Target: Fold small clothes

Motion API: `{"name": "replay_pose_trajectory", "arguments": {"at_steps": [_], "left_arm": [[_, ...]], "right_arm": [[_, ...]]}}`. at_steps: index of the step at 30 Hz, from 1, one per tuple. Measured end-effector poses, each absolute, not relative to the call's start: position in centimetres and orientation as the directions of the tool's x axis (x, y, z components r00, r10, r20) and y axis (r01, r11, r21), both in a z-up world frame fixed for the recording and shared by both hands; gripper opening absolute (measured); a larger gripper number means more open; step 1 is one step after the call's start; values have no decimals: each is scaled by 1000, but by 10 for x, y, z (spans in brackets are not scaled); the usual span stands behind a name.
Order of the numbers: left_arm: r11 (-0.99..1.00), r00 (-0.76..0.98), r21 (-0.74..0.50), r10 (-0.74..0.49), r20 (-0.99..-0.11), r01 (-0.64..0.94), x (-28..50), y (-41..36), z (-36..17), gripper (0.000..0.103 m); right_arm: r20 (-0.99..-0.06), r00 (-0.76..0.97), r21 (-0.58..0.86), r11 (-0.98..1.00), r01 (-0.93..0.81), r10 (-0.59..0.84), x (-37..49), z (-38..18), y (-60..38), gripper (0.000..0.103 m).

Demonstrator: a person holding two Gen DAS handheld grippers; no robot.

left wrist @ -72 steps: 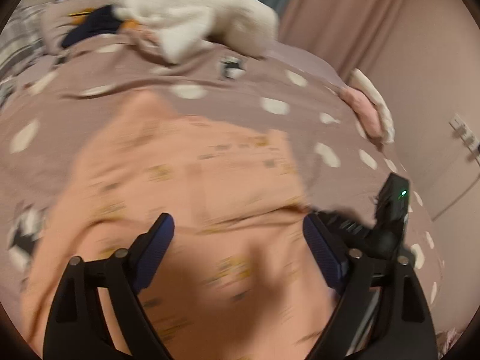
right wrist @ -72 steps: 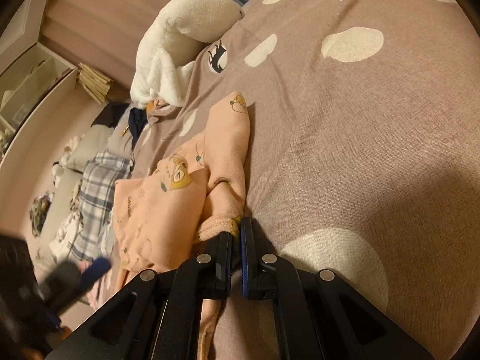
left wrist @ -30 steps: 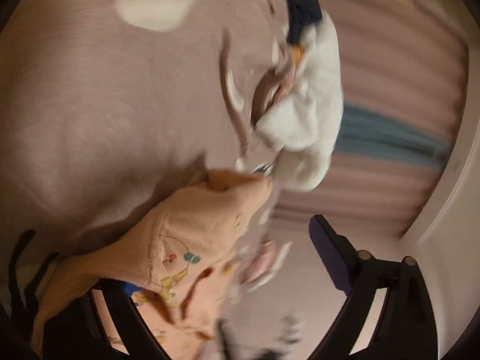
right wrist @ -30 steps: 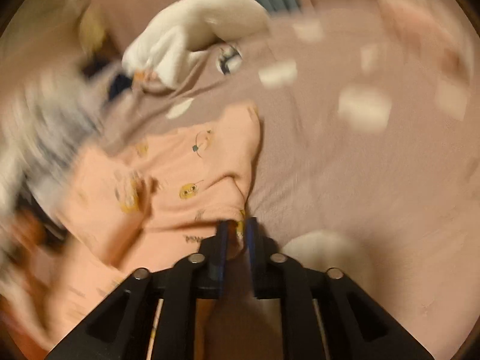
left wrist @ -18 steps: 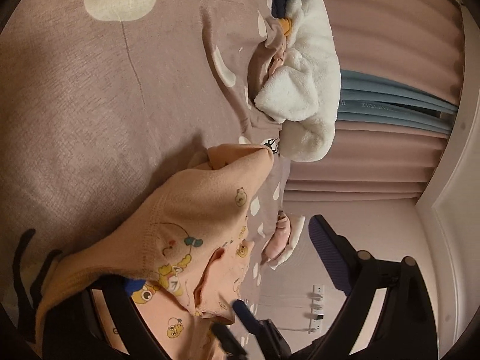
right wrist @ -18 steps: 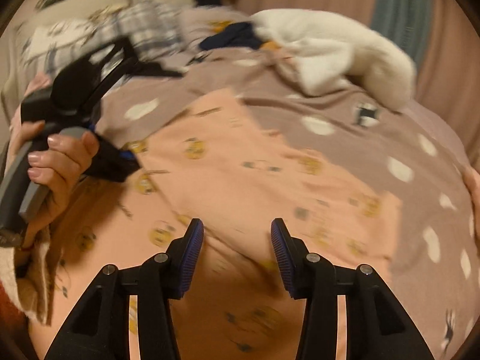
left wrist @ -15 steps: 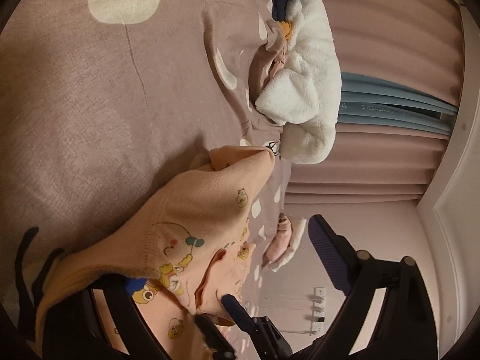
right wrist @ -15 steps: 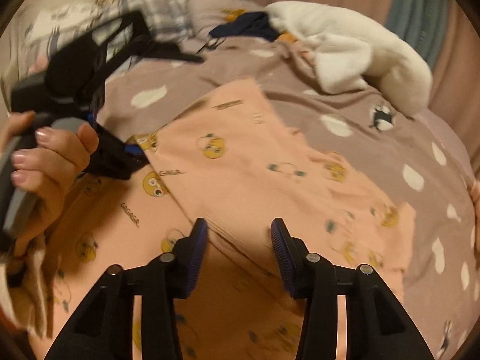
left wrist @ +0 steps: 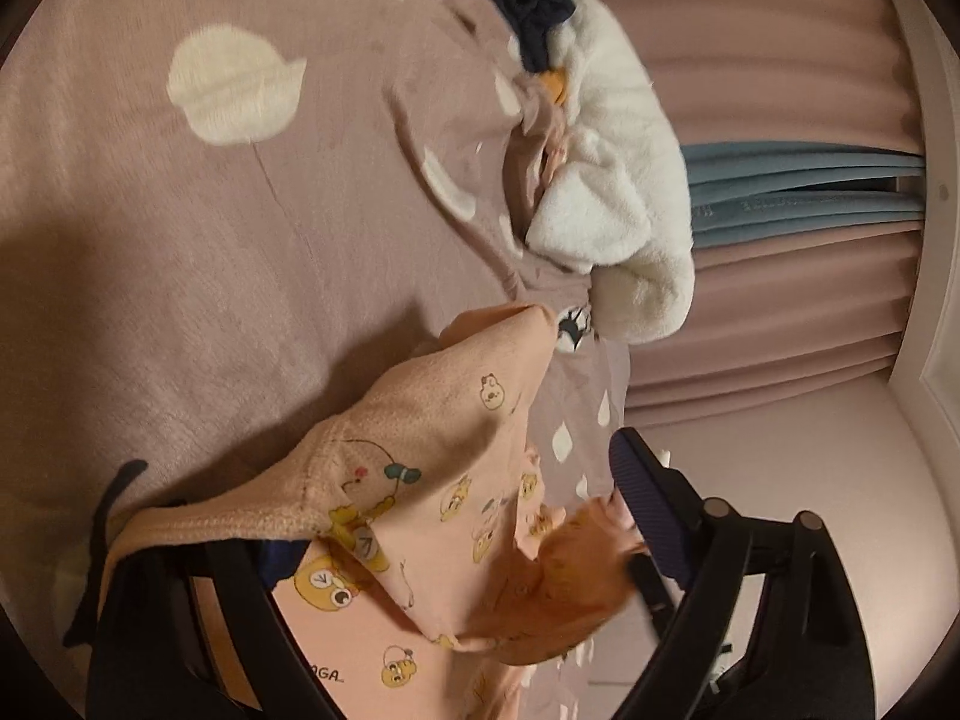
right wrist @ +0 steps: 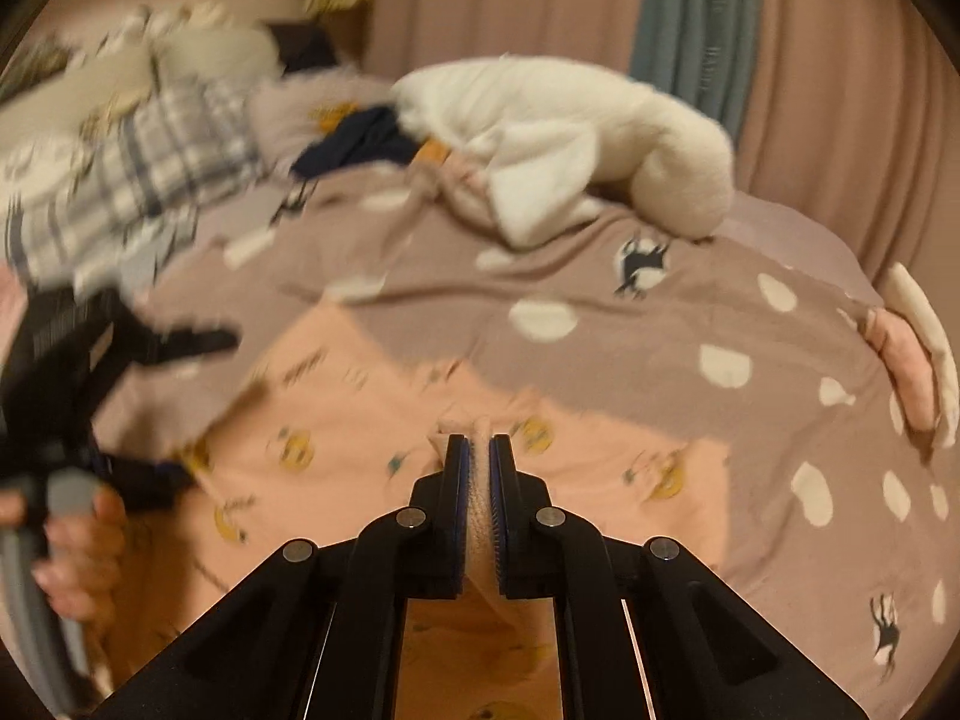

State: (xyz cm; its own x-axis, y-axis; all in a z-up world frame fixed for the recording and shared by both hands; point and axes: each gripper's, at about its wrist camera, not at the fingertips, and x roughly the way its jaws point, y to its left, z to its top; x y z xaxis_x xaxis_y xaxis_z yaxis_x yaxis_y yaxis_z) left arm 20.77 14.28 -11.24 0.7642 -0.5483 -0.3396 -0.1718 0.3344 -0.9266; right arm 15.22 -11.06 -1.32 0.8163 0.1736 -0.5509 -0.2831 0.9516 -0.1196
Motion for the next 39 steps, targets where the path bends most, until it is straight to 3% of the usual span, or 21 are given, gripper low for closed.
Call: {"name": "replay_pose_trajectory", "arguments": {"at_steps": [7, 12, 14, 17, 19, 21, 24, 29, 31, 32, 34, 35, 36, 37, 39], "left_arm": [[374, 827, -919, -473, -304, -124, 200, 141, -104, 89], [456, 826, -872, -413, -384, -177, 205, 131, -110, 90], [596, 784, -777, -375, -495, -205, 213, 114, -106, 90], [799, 704, -572, -297, -645, -186, 221, 81, -103, 90], [893, 695, -424, -210, -688, -150, 220, 61, -98, 90], [935, 682, -334, -170, -711, -115, 222, 49, -101, 90], [912, 680, -391, -209, -703, -124, 224, 62, -105, 90], [822, 674, -549, -322, -665, -150, 222, 93, -108, 90], [822, 666, -549, -325, -671, -151, 220, 91, -104, 90], [831, 667, -536, -316, -675, -150, 218, 90, -102, 90], [847, 672, -511, -295, -679, -144, 215, 83, -96, 91], [855, 673, -499, -287, -682, -141, 214, 80, -95, 91], [858, 670, -495, -286, -685, -140, 214, 78, -96, 92], [858, 664, -493, -287, -691, -142, 215, 78, -98, 92], [850, 650, -504, -298, -700, -154, 217, 81, -102, 92]], "right_arm": [[-469, 850, 33, 966, -255, 240, 181, 25, -147, 7], [-407, 894, 71, 982, -173, 187, 181, 19, -186, 7], [-463, 874, 135, 987, -92, 145, 194, -9, -221, 7], [-644, 761, 173, 984, 43, 80, 216, -73, -260, 7], [-710, 704, 126, 987, 97, 21, 218, -109, -270, 5], [-704, 710, 124, 989, 85, 28, 213, -124, -274, 4], [-695, 718, 153, 985, 84, 47, 209, -119, -277, 4], [-701, 710, 16, 994, 108, -66, 209, -102, -273, 4], [-698, 716, 53, 995, 83, -22, 207, -90, -273, 9], [-688, 725, 98, 994, 53, 30, 207, -83, -272, 16], [-671, 734, 163, 987, 8, 105, 211, -73, -265, 51], [-675, 727, 177, 984, -1, 123, 217, -72, -261, 79], [-684, 722, 170, 985, 10, 110, 222, -73, -256, 82], [-689, 722, 133, 991, 34, 68, 231, -76, -250, 78], [-709, 705, 82, 995, 54, 20, 245, -85, -244, 5]]}}
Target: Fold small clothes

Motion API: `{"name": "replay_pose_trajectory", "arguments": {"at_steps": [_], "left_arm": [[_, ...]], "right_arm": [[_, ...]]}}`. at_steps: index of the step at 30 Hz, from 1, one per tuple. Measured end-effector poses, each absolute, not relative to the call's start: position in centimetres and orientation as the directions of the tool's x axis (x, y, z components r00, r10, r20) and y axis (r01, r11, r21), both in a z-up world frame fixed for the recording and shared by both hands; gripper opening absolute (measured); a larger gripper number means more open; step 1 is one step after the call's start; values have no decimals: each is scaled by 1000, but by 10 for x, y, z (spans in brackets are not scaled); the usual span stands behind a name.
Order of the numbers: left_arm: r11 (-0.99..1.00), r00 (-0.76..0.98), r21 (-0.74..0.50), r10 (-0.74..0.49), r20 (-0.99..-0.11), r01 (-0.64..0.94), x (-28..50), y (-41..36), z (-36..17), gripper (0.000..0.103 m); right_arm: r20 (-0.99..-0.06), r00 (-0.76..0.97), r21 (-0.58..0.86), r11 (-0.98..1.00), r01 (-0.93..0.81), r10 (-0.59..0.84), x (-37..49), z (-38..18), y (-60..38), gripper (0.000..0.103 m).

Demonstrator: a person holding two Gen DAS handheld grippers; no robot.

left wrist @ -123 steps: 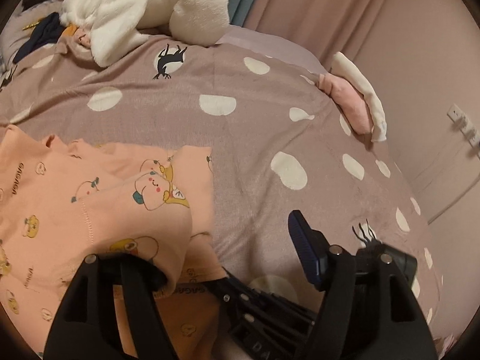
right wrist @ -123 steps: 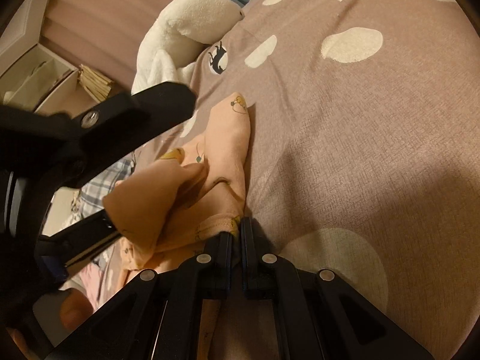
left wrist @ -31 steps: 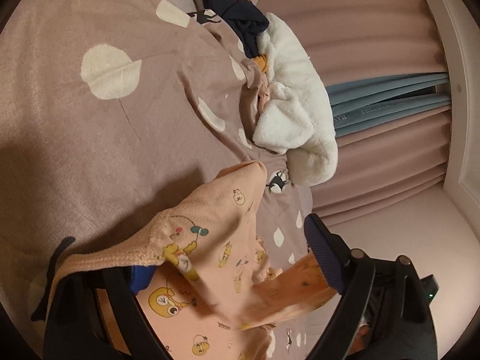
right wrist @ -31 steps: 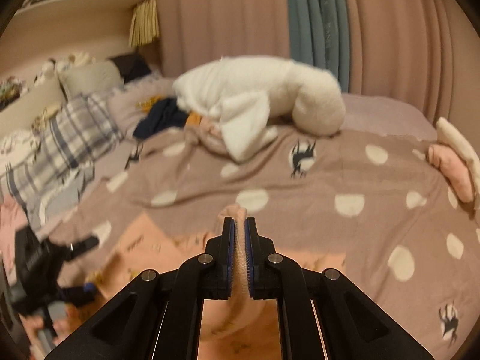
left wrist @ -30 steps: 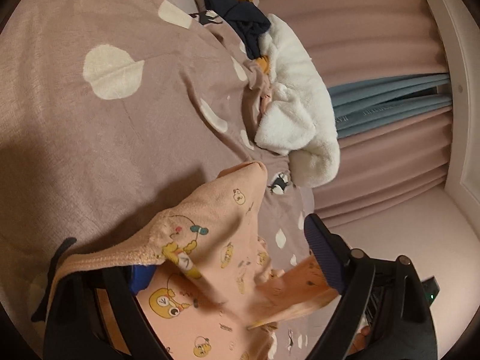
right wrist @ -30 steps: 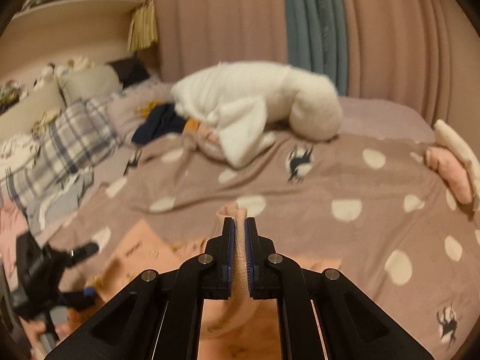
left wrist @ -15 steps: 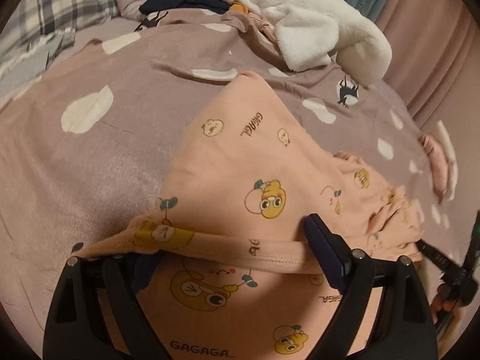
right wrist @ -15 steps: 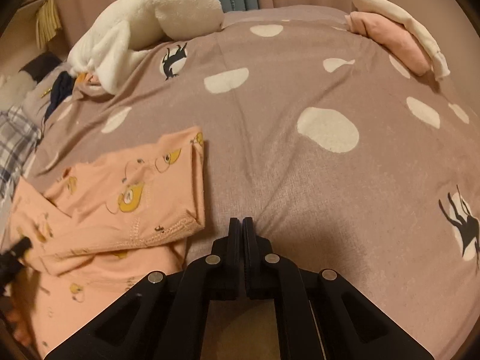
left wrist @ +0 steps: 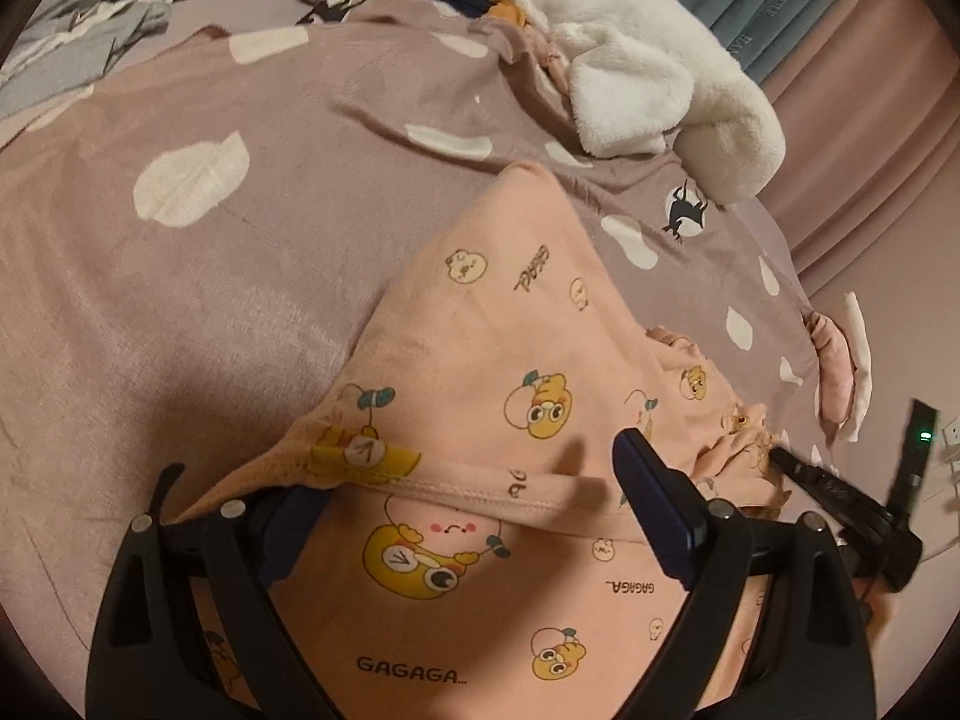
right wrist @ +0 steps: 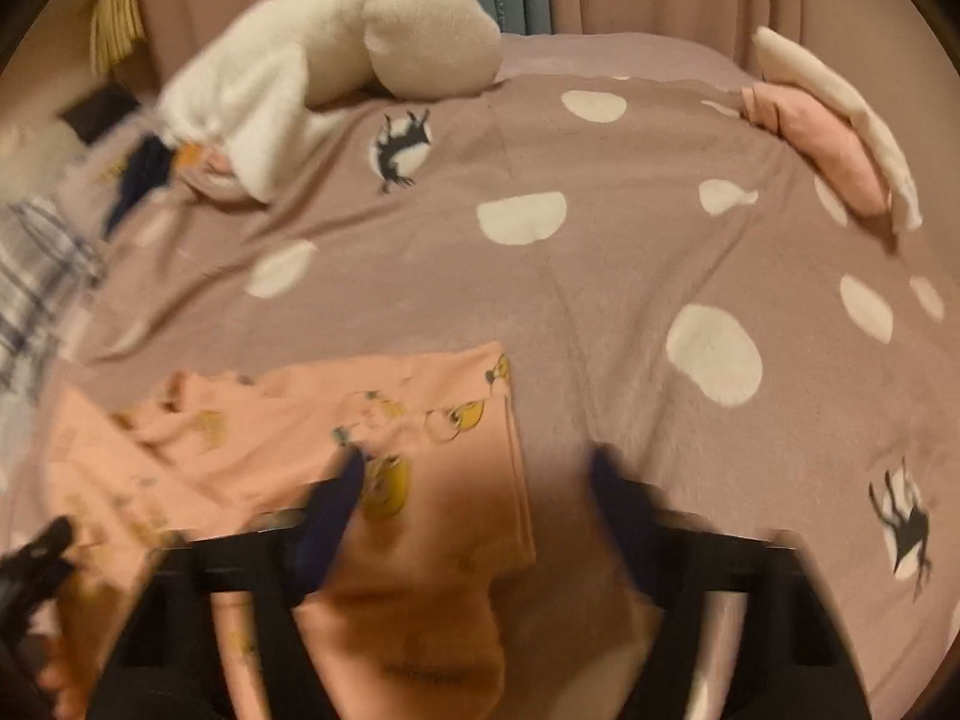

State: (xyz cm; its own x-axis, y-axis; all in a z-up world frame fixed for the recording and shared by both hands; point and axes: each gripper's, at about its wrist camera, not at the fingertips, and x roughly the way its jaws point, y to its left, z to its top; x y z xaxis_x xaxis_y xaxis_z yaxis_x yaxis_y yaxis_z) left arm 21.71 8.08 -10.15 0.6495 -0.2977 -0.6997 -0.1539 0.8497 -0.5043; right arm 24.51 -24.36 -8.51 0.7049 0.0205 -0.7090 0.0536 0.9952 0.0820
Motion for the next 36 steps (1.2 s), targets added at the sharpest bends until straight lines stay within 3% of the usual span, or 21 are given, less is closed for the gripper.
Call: {"name": "replay_pose_trajectory", "arguments": {"at_steps": [3, 9, 14, 19, 22, 24, 32, 36], "left_arm": [[852, 624, -496, -297, -723, -169, 215, 82, -96, 92], [900, 613, -422, -273, -742, -110, 192, 84, -67, 92], [949, 658, -304, -178, -732, -81, 154, 99, -43, 94], [893, 697, -437, -247, -673, -106, 130, 124, -67, 95], [886, 636, -446, -270, -723, -130, 139, 127, -83, 95], [881, 636, -456, -281, -719, -126, 140, 132, -86, 95], [855, 632, -489, -284, -721, -173, 146, 154, -83, 95], [841, 639, -511, -297, -710, -177, 142, 171, -79, 95]], "right_arm": [[-739, 666, 159, 987, 29, 100, 250, -95, -243, 4], [-704, 708, 79, 997, 13, 47, 217, -70, -256, 4], [-742, 670, -26, 999, 23, -35, 196, -71, -263, 4], [-744, 631, -198, 975, 104, -218, 205, -84, -265, 4], [-770, 636, -27, 998, 51, -53, 205, -73, -267, 31], [-758, 651, 27, 999, -38, 46, 209, -62, -254, 64], [-681, 545, 249, 855, -455, 489, 253, -44, -136, 67], [-712, 476, 272, 827, -491, 516, 284, -55, -71, 67]]}}
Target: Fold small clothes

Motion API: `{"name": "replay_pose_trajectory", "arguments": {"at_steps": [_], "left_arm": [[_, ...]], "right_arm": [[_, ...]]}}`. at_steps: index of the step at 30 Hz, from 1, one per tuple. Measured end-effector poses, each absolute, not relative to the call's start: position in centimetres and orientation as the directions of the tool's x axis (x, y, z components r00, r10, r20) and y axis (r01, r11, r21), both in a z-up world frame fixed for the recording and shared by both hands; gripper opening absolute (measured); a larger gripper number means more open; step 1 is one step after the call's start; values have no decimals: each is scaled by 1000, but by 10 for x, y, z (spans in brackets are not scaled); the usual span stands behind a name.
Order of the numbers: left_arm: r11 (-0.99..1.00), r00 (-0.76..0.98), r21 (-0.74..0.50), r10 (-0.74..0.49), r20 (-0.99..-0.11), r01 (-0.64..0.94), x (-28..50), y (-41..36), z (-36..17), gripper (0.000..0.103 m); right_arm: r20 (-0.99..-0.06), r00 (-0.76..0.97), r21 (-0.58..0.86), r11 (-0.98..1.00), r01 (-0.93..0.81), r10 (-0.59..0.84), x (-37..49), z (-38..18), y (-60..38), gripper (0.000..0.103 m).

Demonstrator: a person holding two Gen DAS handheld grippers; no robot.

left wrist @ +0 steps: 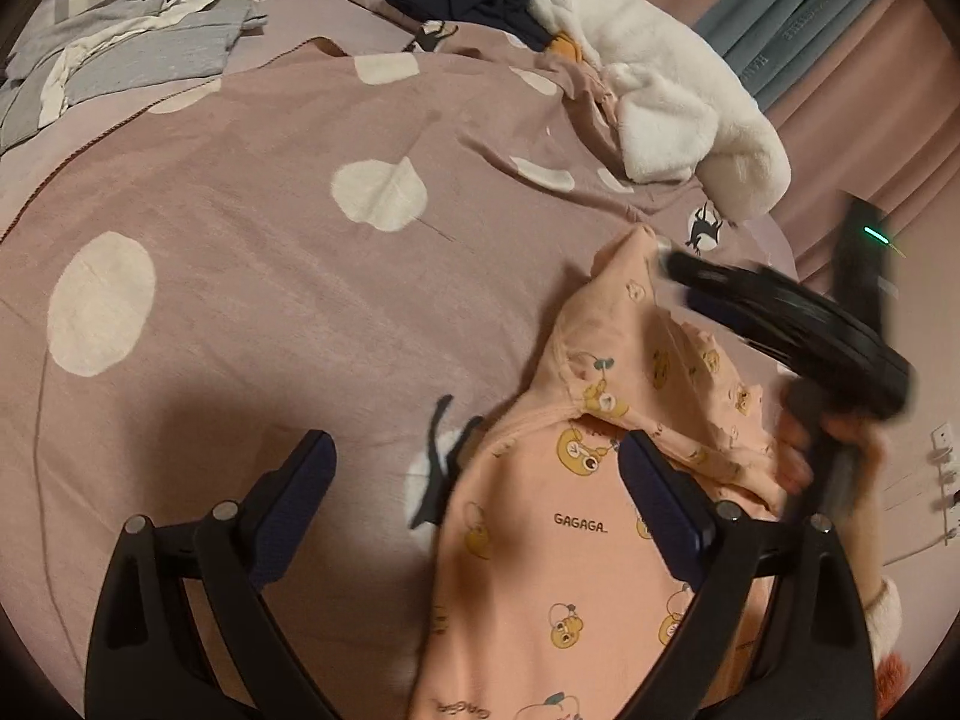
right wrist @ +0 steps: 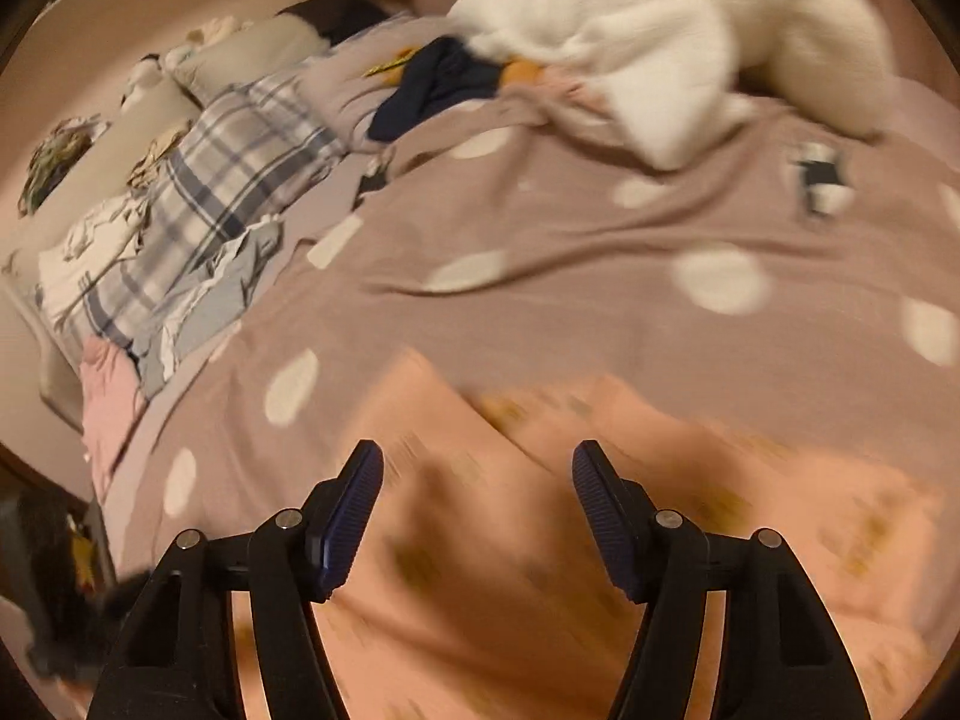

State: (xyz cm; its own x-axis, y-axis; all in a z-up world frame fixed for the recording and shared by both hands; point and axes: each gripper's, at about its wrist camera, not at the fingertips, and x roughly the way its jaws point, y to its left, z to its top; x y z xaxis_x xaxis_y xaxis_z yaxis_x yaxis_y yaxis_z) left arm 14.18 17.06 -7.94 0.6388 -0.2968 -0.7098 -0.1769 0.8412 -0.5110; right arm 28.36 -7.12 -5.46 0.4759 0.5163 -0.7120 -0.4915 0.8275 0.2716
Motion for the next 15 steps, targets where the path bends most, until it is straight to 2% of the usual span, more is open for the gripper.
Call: {"name": "replay_pose_trajectory", "arguments": {"at_steps": [1, 2, 3, 6, 9, 12, 14, 15], "left_arm": [[840, 638, -512, -298, -711, -179, 141, 176, -79, 95], [840, 633, -506, -286, -719, -195, 140, 182, -80, 95], [844, 630, -492, -265, -730, -216, 138, 189, -80, 95], [851, 638, -460, -211, -741, -253, 131, 205, -78, 95], [836, 648, -476, -207, -733, -272, 123, 222, -78, 95], [836, 629, -468, -205, -750, -285, 116, 231, -83, 95], [828, 625, -472, -200, -754, -303, 114, 236, -84, 95], [820, 628, -479, -200, -752, -313, 112, 239, -84, 95]], "right_arm": [[-742, 450, 253, 829, -498, 497, 295, -63, -52, 67], [-772, 421, 238, 831, -503, 476, 300, -71, -38, 50], [-779, 402, 241, 822, -516, 481, 299, -78, -27, 8], [-737, 475, 205, 828, -521, 481, 284, -73, -8, 7], [-700, 437, 258, 771, -582, 564, 279, -59, 6, 6], [-716, 477, 190, 799, -570, 510, 282, -59, 29, 6], [-748, 526, 103, 854, -510, 405, 294, -76, 42, 7], [-769, 515, 108, 871, -479, 379, 302, -85, 41, 8]]}}
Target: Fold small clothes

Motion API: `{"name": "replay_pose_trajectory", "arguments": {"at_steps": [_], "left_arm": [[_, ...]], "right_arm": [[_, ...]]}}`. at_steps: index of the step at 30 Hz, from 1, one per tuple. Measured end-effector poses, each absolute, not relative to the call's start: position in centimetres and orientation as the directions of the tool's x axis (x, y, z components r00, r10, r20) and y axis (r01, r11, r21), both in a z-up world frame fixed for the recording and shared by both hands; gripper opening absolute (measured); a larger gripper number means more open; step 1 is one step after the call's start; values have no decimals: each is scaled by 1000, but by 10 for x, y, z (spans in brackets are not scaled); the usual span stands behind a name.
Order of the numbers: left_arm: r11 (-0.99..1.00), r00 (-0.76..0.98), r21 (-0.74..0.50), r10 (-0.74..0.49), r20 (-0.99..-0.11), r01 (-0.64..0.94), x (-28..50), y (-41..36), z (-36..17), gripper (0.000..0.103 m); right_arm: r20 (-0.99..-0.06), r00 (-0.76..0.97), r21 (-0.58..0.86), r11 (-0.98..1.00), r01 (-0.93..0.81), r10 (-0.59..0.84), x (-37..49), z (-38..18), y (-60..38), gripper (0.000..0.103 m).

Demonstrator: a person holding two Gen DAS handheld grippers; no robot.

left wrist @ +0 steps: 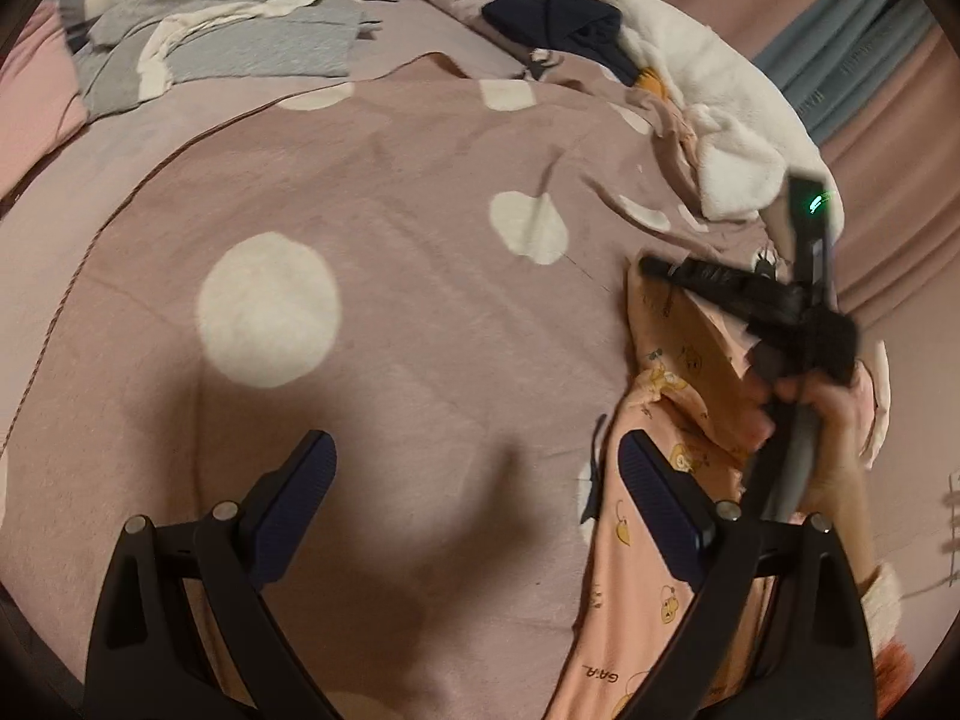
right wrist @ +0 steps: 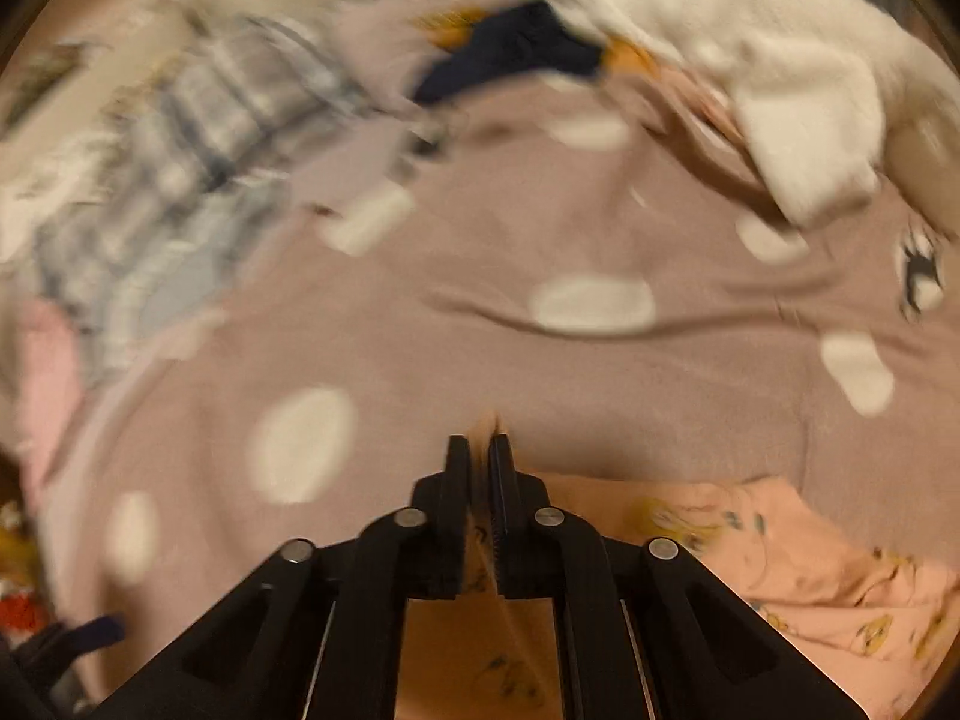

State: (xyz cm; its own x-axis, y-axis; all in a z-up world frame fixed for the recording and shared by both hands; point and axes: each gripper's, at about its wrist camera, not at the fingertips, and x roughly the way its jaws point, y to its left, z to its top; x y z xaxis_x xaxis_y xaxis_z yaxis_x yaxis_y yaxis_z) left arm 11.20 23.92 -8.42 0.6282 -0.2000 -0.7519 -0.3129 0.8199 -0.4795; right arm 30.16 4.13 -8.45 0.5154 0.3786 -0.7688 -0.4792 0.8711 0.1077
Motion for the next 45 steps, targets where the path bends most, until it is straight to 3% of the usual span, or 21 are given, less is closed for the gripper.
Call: {"name": "replay_pose_trajectory", "arguments": {"at_steps": [2, 4, 7, 9, 11, 14, 16, 19, 20, 22, 25, 28, 32, 37, 39, 45], "left_arm": [[816, 631, -486, -203, -748, -314, 110, 240, -83, 95], [831, 624, -470, -202, -755, -300, 109, 236, -81, 95], [873, 619, -411, -175, -766, -262, 110, 225, -76, 95], [884, 637, -396, -159, -755, -249, 108, 217, -71, 95], [878, 645, -419, -183, -742, -233, 108, 211, -70, 97], [869, 626, -456, -250, -738, -190, 110, 198, -72, 98], [870, 600, -466, -288, -746, -162, 109, 187, -74, 98], [859, 562, -491, -336, -756, -147, 106, 174, -80, 98], [860, 545, -491, -350, -762, -135, 102, 169, -83, 98], [870, 511, -480, -363, -779, -113, 94, 160, -91, 98], [906, 487, -423, -358, -797, -27, 65, 147, -108, 98], [943, 547, -333, -282, -789, 6, 28, 140, -104, 99], [894, 497, -443, -414, -763, 64, -2, 146, -109, 101], [727, 478, -686, -598, -643, -14, -29, 169, -118, 102], [621, 445, -784, -701, -557, -3, -33, 168, -130, 102], [473, 429, -881, -789, -439, -33, -44, 158, -143, 101]], "right_arm": [[-794, 457, 210, 886, -413, 401, 307, -103, 35, 13], [-755, 462, 306, 873, -380, 466, 302, -100, 19, 21], [-746, 485, 289, 878, -381, 456, 288, -77, -8, 28], [-741, 528, 228, 896, -382, 414, 271, -56, -32, 52], [-710, 581, 219, 909, -355, 399, 253, -37, -68, 59], [-679, 594, 297, 902, -314, 431, 232, -41, -121, 59], [-740, 536, 308, 913, -267, 406, 231, -67, -144, 59], [-843, 522, 94, 991, -97, 131, 231, -119, -173, 57], [-828, 546, 97, 992, -83, 126, 226, -126, -185, 51], [-758, 608, 224, 970, -99, 237, 208, -126, -213, 51], [-777, 573, 330, 944, 16, 261, 179, -120, -247, 52], [-774, 594, 271, 962, 2, 217, 120, -104, -259, 57], [-744, 646, 158, 984, -76, 169, 35, -105, -266, 81], [-749, 575, 368, 928, -53, 329, -17, -144, -289, 84], [-695, 580, 472, 878, -77, 424, -29, -160, -297, 86], [-416, 656, 745, 650, -150, 629, -40, -185, -331, 93]]}}
